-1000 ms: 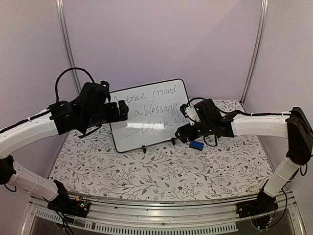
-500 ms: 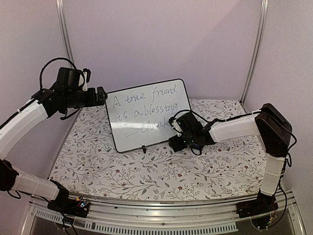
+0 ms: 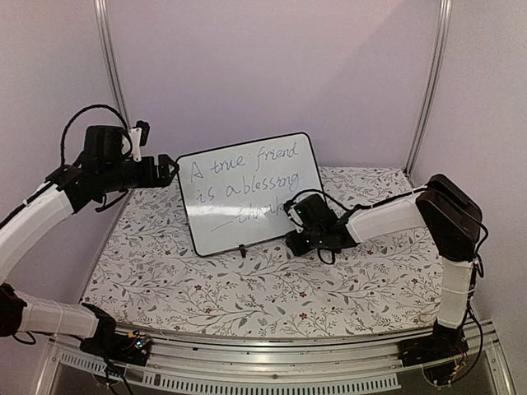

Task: Erase the whiteboard
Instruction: Move the whiteboard to the center of the board.

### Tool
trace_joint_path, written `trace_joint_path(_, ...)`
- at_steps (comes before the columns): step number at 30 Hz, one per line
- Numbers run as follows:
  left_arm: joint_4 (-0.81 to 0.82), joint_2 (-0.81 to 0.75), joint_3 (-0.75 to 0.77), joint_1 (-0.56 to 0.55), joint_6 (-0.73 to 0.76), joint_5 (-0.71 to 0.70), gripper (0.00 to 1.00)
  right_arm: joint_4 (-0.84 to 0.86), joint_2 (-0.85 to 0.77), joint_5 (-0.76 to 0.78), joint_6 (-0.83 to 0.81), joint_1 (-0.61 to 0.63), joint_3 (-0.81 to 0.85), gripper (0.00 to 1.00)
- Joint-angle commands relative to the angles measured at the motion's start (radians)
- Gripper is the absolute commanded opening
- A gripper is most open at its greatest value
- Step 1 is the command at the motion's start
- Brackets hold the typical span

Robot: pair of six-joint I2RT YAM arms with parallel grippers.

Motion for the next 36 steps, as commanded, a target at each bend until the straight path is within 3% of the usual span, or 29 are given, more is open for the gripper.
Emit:
trace_joint_path(1, 0.047, -0.053, -0.033, 0.020, 0.013, -0.012, 1.00, 0.042, 0.024, -0.005, 0.016, 0.004, 0.004, 0.45)
trace_joint_path(5, 0.050, -0.071, -0.041, 0.026, 0.009, -0.003, 1.00, 0.053, 0.036, -0.006, 0.016, 0.004, 0.008, 0.38)
trace_joint_path(8, 0.051, -0.071, -0.041, 0.031, -0.002, -0.009, 1.00, 0.062, 0.047, -0.014, 0.012, 0.004, 0.011, 0.26)
trace_joint_path(11, 0.046, -0.066, -0.037, 0.042, -0.016, -0.021, 1.00, 0.064, 0.050, -0.022, 0.004, 0.004, 0.008, 0.08)
trace_joint_path(15, 0.041, -0.070, -0.035, 0.053, -0.022, -0.022, 1.00, 0.071, 0.035, -0.034, -0.009, 0.004, -0.009, 0.00)
trace_joint_path(36, 0.129, -0.123, -0.088, 0.072, -0.029, -0.010, 1.00, 0.129, -0.187, -0.117, -0.054, 0.004, -0.297, 0.00)
